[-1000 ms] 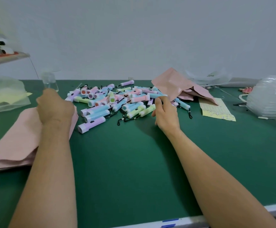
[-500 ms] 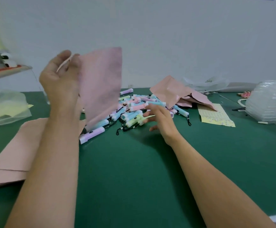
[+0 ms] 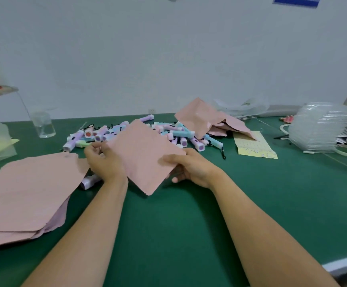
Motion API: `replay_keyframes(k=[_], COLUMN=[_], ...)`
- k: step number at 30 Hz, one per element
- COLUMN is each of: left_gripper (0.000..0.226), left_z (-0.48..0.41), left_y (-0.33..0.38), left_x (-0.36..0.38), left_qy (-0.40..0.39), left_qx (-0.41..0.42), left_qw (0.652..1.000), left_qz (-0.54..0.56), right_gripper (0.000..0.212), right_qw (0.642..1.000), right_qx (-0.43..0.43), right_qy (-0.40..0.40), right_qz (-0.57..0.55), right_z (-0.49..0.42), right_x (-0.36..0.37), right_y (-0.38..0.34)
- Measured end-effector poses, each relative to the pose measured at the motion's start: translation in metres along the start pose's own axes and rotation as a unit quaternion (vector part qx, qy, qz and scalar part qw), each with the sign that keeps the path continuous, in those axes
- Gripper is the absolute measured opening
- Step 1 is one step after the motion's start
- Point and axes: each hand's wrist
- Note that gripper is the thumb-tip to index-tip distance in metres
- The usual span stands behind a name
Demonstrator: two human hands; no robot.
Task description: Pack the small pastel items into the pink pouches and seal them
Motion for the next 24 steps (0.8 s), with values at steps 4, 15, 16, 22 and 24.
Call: replay_keyframes(k=[4,15,16,22,24], left_gripper=[0.01,0.015,0.019,0.019,0.022], left_z=[0.007,0.028,0.033,0.053,0.052], left_y=[0.006,0.013,0.015,0.027,0.03], left_x=[0.001,-0.004,-0.005,-0.006,-0.008], left_qy=[0.052,-0.165,-0.207,-0.391,-0.403], left_qx=[0.032,0.209,0.256,0.382,0.398], left_qw=[0.998,0.963,0.944,0.837,0.824], left_qz=[-0.001,-0.029,-0.026,-0.032,-0.025], right_gripper=[0.022,0.049,0.053,0.045,0.05], right_qw=[0.998,0.969,0.962,0.909,0.885], right_qx=[-0.007,-0.137,-0.16,-0.25,-0.278], right_qy=[-0.066,0.193,0.212,0.321,0.354], right_qz=[0.018,0.069,0.066,0.095,0.116], right_z=[0.004,-0.008,-0.008,-0.006,-0.005], right_x=[-0.004,0.001,0.001,0.005,0.001], right_y=[0.0,0.004,0.004,-0.007,-0.009])
Point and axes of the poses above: each hand's wrist, its own z-axis away from the middle knuckle, its own x-axis out of the palm, y = z × x, and after that the axes turned 12 degrees about x, right-handed
